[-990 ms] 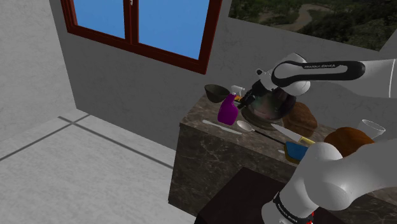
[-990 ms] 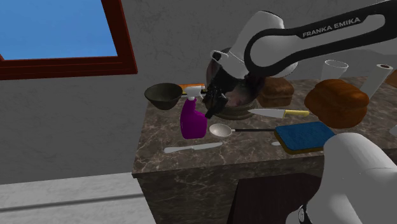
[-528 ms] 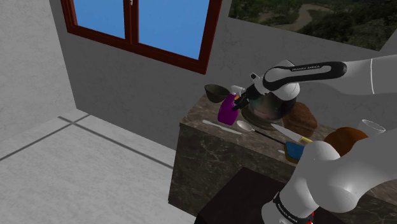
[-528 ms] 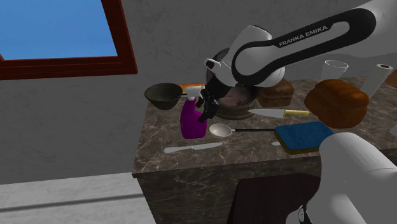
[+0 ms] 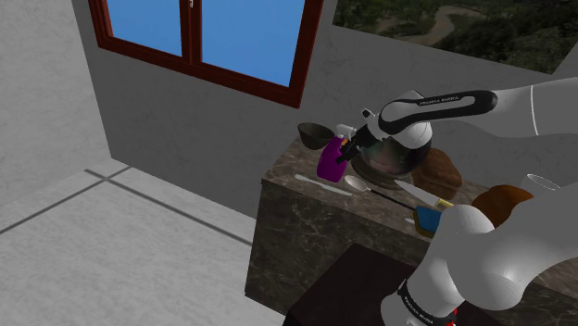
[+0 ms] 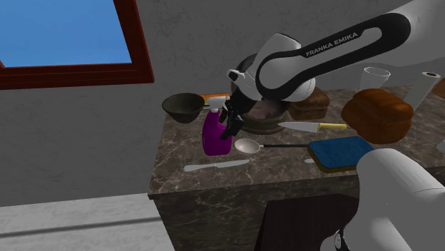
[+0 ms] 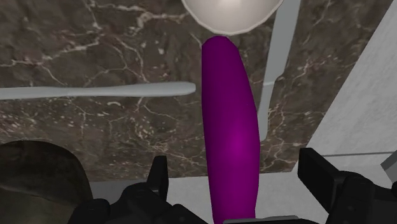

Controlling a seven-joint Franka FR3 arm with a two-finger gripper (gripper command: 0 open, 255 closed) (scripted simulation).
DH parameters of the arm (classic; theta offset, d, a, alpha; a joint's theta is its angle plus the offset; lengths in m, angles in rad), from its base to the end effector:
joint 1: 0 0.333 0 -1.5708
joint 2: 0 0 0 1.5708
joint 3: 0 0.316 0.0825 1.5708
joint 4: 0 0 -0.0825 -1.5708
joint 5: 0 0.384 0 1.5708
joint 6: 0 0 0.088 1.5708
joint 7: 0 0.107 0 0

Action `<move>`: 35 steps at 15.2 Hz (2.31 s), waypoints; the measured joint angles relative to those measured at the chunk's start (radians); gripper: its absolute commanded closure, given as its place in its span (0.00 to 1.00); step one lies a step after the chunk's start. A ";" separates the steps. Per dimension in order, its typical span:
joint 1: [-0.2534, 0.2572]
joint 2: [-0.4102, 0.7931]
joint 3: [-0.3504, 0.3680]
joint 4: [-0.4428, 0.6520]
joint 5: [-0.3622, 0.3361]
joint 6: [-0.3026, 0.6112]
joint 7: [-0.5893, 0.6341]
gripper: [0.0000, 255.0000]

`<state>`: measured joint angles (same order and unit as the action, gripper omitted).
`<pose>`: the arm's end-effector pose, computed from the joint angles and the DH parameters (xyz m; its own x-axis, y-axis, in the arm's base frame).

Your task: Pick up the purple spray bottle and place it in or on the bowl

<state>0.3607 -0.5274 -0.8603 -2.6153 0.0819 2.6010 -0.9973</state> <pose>0.3827 -0.2077 0.4029 0.7710 0.3613 0.5245 0.4227 -0.9063 0.0029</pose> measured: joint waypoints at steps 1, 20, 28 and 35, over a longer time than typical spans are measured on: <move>0.000 0.000 0.000 0.000 0.000 0.000 0.000 1.00; -0.054 -0.047 0.076 0.061 -0.034 -0.112 0.062 1.00; -0.084 -0.082 0.135 0.133 -0.054 -0.219 0.115 1.00; -0.098 -0.103 0.175 0.202 -0.062 -0.309 0.152 1.00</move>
<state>0.2628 -0.6307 -0.6853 -2.4134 0.0195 2.2917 -0.8452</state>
